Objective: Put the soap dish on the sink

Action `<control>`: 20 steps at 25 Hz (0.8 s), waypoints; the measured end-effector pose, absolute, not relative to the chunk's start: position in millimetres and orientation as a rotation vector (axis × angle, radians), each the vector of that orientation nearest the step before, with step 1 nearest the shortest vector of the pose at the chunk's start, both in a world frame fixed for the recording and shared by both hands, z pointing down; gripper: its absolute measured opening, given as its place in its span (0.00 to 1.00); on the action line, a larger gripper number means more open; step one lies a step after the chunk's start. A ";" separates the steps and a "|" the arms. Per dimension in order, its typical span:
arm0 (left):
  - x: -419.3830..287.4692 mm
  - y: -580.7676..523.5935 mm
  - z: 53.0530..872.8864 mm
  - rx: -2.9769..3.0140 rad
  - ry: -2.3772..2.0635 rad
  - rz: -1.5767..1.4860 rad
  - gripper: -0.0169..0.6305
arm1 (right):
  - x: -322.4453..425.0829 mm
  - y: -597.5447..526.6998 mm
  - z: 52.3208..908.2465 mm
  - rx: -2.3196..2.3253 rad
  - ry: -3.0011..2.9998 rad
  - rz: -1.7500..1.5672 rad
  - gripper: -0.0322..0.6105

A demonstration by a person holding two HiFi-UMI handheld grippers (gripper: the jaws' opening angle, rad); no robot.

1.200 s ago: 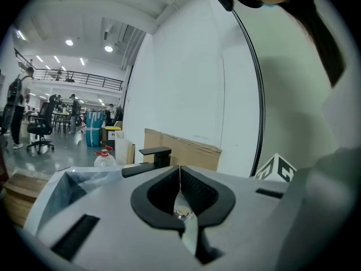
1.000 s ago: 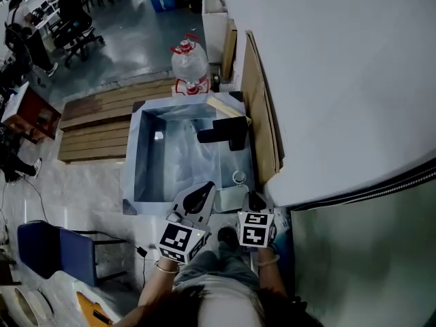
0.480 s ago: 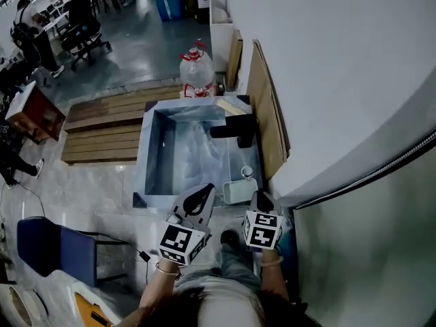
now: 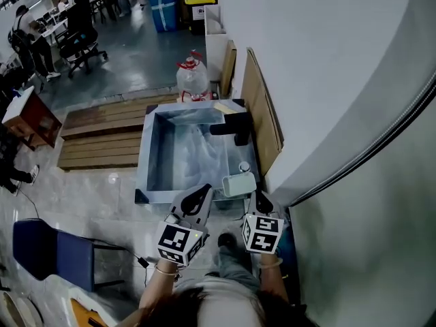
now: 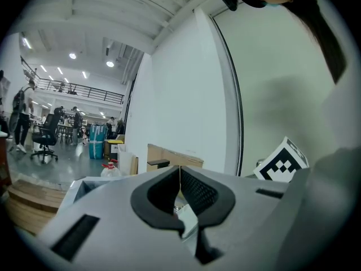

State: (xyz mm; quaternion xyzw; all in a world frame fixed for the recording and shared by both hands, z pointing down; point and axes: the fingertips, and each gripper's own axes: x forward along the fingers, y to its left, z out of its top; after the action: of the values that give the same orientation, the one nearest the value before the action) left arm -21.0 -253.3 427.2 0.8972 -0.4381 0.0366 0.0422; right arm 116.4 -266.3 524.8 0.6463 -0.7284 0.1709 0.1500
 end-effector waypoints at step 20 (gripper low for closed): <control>-41.4 -190.9 407.2 2.770 -1.393 0.045 0.04 | 91.8 -196.3 453.7 1.900 -2.244 0.249 0.09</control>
State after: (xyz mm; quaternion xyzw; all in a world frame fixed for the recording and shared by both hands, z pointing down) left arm -41.4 -190.9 407.2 0.8930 -0.4493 0.0144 0.0205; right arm 91.8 -196.3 453.7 0.6410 -0.7570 0.0839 0.0953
